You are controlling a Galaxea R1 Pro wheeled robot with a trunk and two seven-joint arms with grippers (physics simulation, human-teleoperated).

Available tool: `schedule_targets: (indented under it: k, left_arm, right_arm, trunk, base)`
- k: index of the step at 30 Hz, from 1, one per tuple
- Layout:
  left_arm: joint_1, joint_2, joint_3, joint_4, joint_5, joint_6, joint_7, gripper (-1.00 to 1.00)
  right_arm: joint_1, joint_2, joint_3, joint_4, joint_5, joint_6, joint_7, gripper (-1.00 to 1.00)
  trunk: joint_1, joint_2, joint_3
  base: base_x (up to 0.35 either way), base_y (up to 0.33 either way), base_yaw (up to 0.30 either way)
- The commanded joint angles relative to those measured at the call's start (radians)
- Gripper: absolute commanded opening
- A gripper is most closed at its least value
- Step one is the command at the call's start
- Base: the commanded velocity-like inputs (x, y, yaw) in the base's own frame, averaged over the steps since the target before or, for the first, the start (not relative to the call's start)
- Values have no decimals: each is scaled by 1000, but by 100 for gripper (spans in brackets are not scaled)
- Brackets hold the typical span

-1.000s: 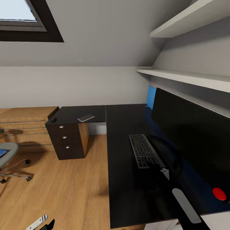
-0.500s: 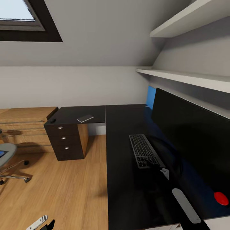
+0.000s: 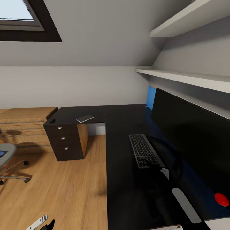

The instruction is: In the bedroom, organize the workspace by keeping the computer under the desk, ensuring the monitor is on the desk, placing the keyboard on the desk next to the monitor, placing the mouse on the desk next to the keyboard, moving the folder from the swivel chair onto the desk next to the mouse, stacking the notebook on top of the folder with the pen on top of the notebook, and positioning the swivel chair next to the desk.

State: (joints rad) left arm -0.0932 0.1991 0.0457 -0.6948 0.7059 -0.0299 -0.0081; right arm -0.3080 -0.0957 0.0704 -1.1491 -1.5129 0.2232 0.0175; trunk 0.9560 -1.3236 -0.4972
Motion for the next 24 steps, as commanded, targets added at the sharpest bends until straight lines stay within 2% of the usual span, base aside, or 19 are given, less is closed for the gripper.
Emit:
schedule_targets:
  k: [1,9,10,24]
  left_arm:
    - [0,0,-1,0,10,-2,-1,100]
    - [0,0,-1,0,10,-2,-1,100]
    - [0,0,-1,0,10,-2,-1,100]
    - [0,1,-1,2,12,-2,0,100]
  right_arm:
    - [0,-1,0,34,2,1,-27,-100]
    - [0,-1,1,34,3,2,-35,-100]
    - [0,-1,1,34,3,2,-35,100]
    - [0,-1,0,34,3,1,-34,100]
  trunk:
    - [0,0,-1]
    - [0,0,-1]
    - [0,0,-1]
    - [0,0,-1]
  base:
    - [0,0,0]
    - [0,0,0]
    - [0,0,0]
    - [0,0,0]
